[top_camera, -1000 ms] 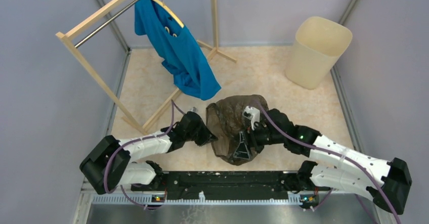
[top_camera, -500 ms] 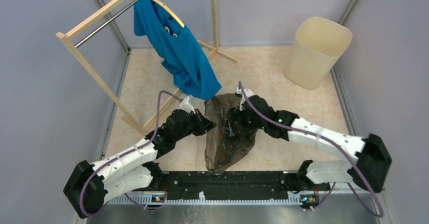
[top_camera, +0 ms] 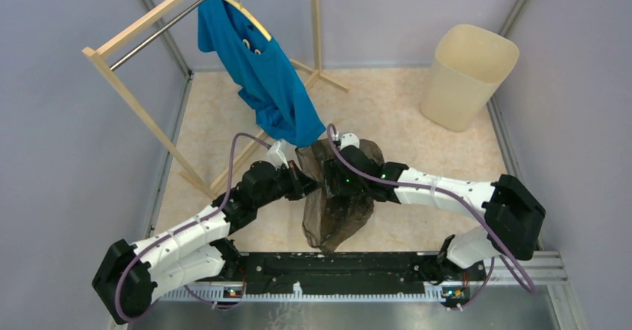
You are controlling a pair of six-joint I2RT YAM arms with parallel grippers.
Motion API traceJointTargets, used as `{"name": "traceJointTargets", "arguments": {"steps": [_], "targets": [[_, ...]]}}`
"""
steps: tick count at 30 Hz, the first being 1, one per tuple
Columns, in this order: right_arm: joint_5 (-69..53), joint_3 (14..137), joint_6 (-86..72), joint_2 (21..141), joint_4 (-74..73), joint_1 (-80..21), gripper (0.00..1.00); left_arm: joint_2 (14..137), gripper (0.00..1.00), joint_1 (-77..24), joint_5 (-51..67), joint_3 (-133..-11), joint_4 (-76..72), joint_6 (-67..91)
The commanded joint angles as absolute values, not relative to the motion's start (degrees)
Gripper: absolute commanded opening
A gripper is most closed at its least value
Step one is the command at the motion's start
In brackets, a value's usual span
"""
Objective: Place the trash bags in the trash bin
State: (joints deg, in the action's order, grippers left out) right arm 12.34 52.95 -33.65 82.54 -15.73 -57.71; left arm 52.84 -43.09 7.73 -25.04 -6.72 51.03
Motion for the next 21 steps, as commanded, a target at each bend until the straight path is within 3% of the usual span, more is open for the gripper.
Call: {"name": "traceJointTargets", "arguments": {"steps": [1, 6, 10, 19, 21], "targets": [[18.7, 55.9, -32.0, 77.1, -20.1, -58.4, 0.73, 50.6, 0.0, -42.9, 9.5, -28.6, -9.5, 45.3], [20.9, 59.4, -29.6, 67.4, -27.1, -58.4, 0.77, 46.5, 0.0, -42.9, 8.5, -28.4, -9.2, 41.4], [17.1, 58.4, -32.3, 63.0, -21.5, -58.4, 0.79, 47.5, 0.0, -43.0, 9.8, -27.8, -10.2, 41.6], [23.7, 58.3, -36.2, 77.3, -14.4, -58.4, 0.75, 46.5, 0.0, -43.0, 10.8, -28.1, -10.1, 42.6], [23.6, 57.4, -36.6, 80.0, -14.2, -58.4, 0.68, 45.5, 0.0, -43.0, 10.6, -28.2, -9.3, 42.6]]}}
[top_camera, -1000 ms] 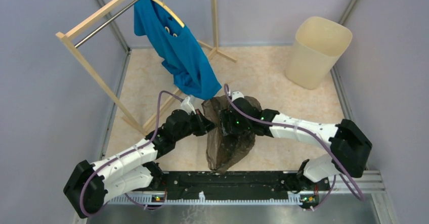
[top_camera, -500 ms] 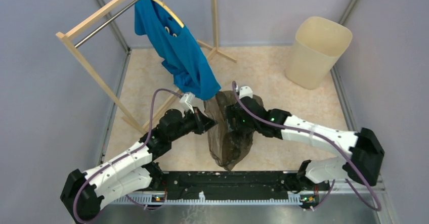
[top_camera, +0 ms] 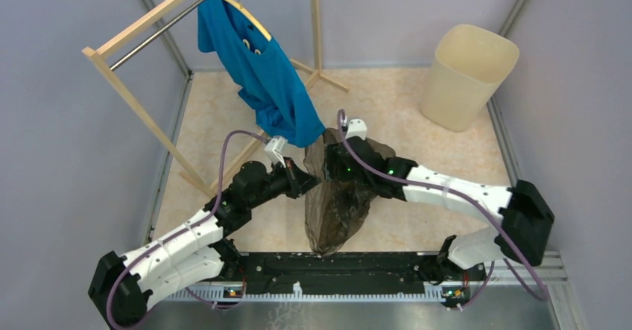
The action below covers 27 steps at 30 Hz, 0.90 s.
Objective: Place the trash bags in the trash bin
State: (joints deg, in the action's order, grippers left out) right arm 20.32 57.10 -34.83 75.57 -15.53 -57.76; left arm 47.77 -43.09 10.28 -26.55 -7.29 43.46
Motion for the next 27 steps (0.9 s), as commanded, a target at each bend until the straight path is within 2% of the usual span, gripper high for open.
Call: {"name": "traceJointTargets", "arguments": {"steps": [1, 5, 7, 9, 11, 14, 16, 19, 22, 27], "targets": [[23.0, 56.7, -36.7, 80.6, -13.5, -58.4, 0.63, 45.2, 0.0, -43.0, 10.4, -28.1, -8.9, 42.6], [22.7, 54.3, -35.8, 77.5, -13.0, -58.4, 0.13, 44.1, 0.0, -43.0, 9.3, -28.1, -7.0, 42.7], [25.6, 54.4, -33.2, 73.5, -15.7, -57.6, 0.01, 44.4, 0.0, -43.0, 7.3, -28.9, -6.8, 42.0], [24.6, 55.3, -29.3, 69.2, -18.7, -52.7, 0.0, 45.9, 0.0, -42.9, 5.2, -31.3, -7.8, 40.8], [18.0, 58.2, -24.6, 65.4, -21.5, -43.0, 0.0, 49.7, 0.0, -42.9, 4.4, -37.7, -7.3, 37.2], [12.6, 74.3, -16.7, 63.1, -30.1, -30.6, 0.0, 60.4, 0.0, -42.9, 7.8, -55.4, -2.0, 30.4], [13.4, 89.5, -12.0, 63.4, -37.6, -29.9, 0.0, 65.1, 0.0, -43.1, 15.0, -69.0, 1.8, 27.5], [1.7, 102.3, -11.9, 60.7, -40.8, -30.0, 0.0, 65.9, 0.0, -44.6, 22.4, -75.3, -2.6, 26.2], [-6.8, 93.9, -13.7, 52.2, -32.3, -30.0, 0.0, 61.3, 0.0, -46.1, 17.5, -70.1, -6.9, 25.0], [-3.2, 58.7, -19.9, 39.7, -24.4, -29.9, 0.0, 56.1, 0.0, -46.1, 1.4, -49.7, -5.5, 27.0]]}}
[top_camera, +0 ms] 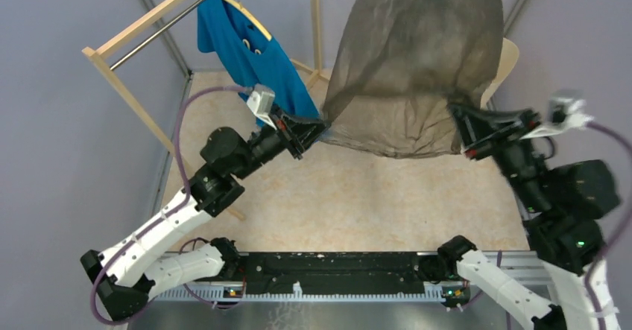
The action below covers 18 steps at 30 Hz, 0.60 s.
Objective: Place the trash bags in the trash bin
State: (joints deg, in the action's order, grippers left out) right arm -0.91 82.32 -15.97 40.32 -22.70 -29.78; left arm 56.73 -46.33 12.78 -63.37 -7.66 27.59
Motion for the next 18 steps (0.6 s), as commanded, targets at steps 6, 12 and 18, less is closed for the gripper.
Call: {"name": "traceJointTargets", "arguments": {"steps": [6, 12, 18], "targets": [[-9.0, 40.3, -24.1, 35.2, -26.1, -29.9, 0.0, 51.4, 0.0, -46.1, 1.5, -34.3, 3.6, 34.6], [-5.5, 56.6, -16.8, 38.7, -35.1, -29.9, 0.0, 42.9, 0.0, -46.1, 0.6, -40.6, 5.8, 28.9], [-4.5, 60.0, -18.8, 39.1, -35.3, -29.9, 0.0, 41.1, 0.0, -46.1, -1.5, -48.0, 13.3, 28.6]]}}
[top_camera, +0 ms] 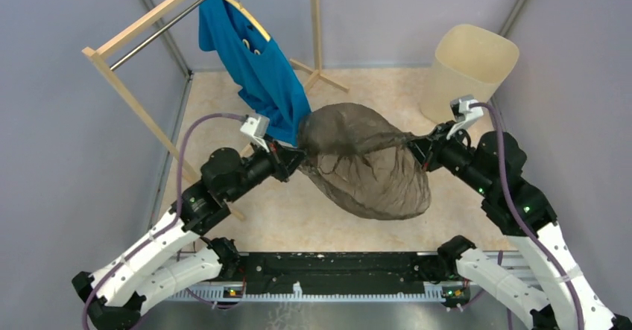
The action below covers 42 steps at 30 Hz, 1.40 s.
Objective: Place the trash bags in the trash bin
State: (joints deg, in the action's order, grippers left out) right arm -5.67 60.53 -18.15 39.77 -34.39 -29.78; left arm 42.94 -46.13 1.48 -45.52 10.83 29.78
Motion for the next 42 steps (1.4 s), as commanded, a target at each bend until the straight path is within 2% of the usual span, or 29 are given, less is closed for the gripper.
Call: {"name": "traceJointTargets", "arguments": {"steps": [1, 7, 10, 13, 17, 23, 26, 28, 32, 38, 42], "targets": [[-4.5, 58.7, -19.6, 39.0, -35.0, -29.9, 0.0, 40.7, 0.0, -46.1, -2.5, -47.2, 14.1, 29.4], [-10.5, 54.9, -21.4, 38.8, -34.6, -29.9, 0.01, 35.2, 0.0, -46.1, -3.6, -46.0, 17.7, 30.2], [-11.8, 57.9, -20.4, 39.5, -35.7, -29.9, 0.22, 30.9, 0.0, -46.1, -8.5, -48.0, 19.6, 27.8], [-10.2, 62.1, -18.9, 40.5, -37.3, -29.9, 0.48, 27.7, 0.0, -46.1, -13.8, -50.0, 20.9, 25.0], [-5.0, 68.9, -16.3, 42.3, -38.8, -29.9, 0.71, 25.0, 0.0, -46.1, -18.4, -50.3, 21.8, 21.5], [11.6, 77.1, -13.8, 48.2, -36.4, -29.9, 0.78, 24.8, 0.0, -46.1, -18.0, -48.3, 21.1, 17.1], [24.7, 80.6, -12.5, 54.4, -34.9, -29.8, 0.78, 25.0, 0.0, -46.1, -16.9, -47.5, 19.1, 15.2], [29.3, 83.6, -10.6, 59.6, -33.6, -28.9, 0.8, 25.5, 0.0, -46.1, -16.2, -47.8, 17.8, 14.4], [26.1, 91.6, -9.0, 70.9, -32.2, -22.0, 0.83, 27.6, 0.0, -46.1, -14.4, -48.1, 15.1, 14.2], [19.6, 97.3, -7.1, 81.7, -29.5, -12.5, 0.96, 34.2, 0.0, -46.1, -11.9, -51.3, 12.9, 10.7], [13.6, 100.0, -4.0, 88.3, -29.3, -7.7, 0.98, 39.5, 0.0, -46.1, -13.3, -54.9, 12.9, 5.6]]}}
